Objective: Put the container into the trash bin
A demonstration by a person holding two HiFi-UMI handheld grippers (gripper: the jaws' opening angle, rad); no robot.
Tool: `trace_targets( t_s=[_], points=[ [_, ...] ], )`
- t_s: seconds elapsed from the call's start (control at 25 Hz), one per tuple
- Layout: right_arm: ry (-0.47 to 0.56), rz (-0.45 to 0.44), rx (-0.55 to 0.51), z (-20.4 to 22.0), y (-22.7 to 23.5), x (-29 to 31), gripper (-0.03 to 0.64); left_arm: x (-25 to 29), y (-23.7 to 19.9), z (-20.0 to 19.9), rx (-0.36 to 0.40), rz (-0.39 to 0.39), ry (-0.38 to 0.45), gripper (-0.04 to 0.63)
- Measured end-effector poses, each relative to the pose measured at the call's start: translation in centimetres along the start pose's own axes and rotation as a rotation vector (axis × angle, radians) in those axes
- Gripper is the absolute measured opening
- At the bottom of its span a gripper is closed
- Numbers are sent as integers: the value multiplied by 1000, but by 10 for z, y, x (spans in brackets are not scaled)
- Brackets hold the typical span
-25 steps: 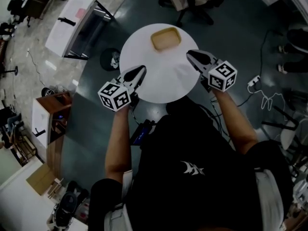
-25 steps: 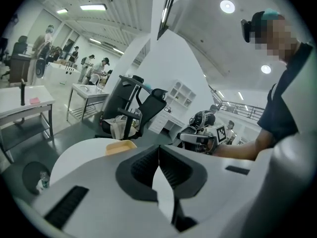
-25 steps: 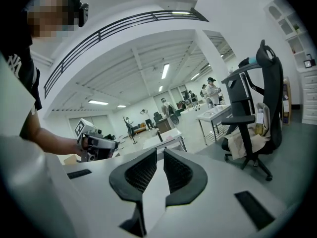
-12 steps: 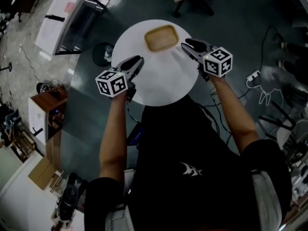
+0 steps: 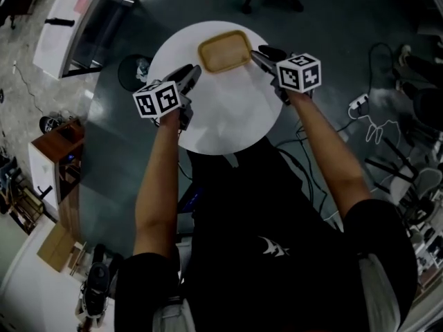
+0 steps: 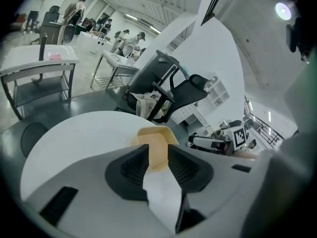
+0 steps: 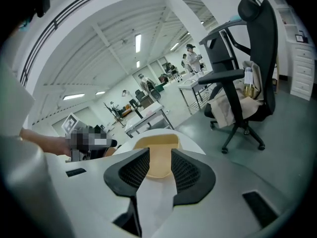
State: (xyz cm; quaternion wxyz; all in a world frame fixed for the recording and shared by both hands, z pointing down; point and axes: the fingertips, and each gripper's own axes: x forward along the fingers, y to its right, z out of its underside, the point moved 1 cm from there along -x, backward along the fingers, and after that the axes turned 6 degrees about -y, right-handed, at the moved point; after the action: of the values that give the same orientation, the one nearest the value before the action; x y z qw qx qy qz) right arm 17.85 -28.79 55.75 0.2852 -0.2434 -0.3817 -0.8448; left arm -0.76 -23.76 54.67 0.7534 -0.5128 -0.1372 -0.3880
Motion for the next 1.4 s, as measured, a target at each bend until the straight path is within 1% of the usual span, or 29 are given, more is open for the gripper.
trace_targets(
  t_s=[0.16, 0.44, 0.68, 0.88, 1.08, 1.24, 1.4],
  points=[
    [-46, 53, 43, 7, 18, 21, 140, 20, -20, 3, -20, -28, -57, 120],
    [-74, 94, 99, 9, 26, 41, 140, 44, -36, 6, -34, -51, -134, 121],
    [-86, 114, 117, 10, 29, 51, 138, 56, -43, 15, -27, -45, -191, 121],
    [-98, 126, 126, 11, 28, 60, 126, 58, -47, 15, -32, -34, -203, 113],
    [-108, 154, 139, 17, 33, 59, 72, 62, -43, 15, -33, -21, -214, 88],
    [-115, 167, 135, 21, 31, 57, 63, 62, -42, 15, -27, -17, -211, 66],
    [-107, 169, 133, 17, 25, 55, 60, 58, -44, 16, -42, -17, -202, 54]
  ],
)
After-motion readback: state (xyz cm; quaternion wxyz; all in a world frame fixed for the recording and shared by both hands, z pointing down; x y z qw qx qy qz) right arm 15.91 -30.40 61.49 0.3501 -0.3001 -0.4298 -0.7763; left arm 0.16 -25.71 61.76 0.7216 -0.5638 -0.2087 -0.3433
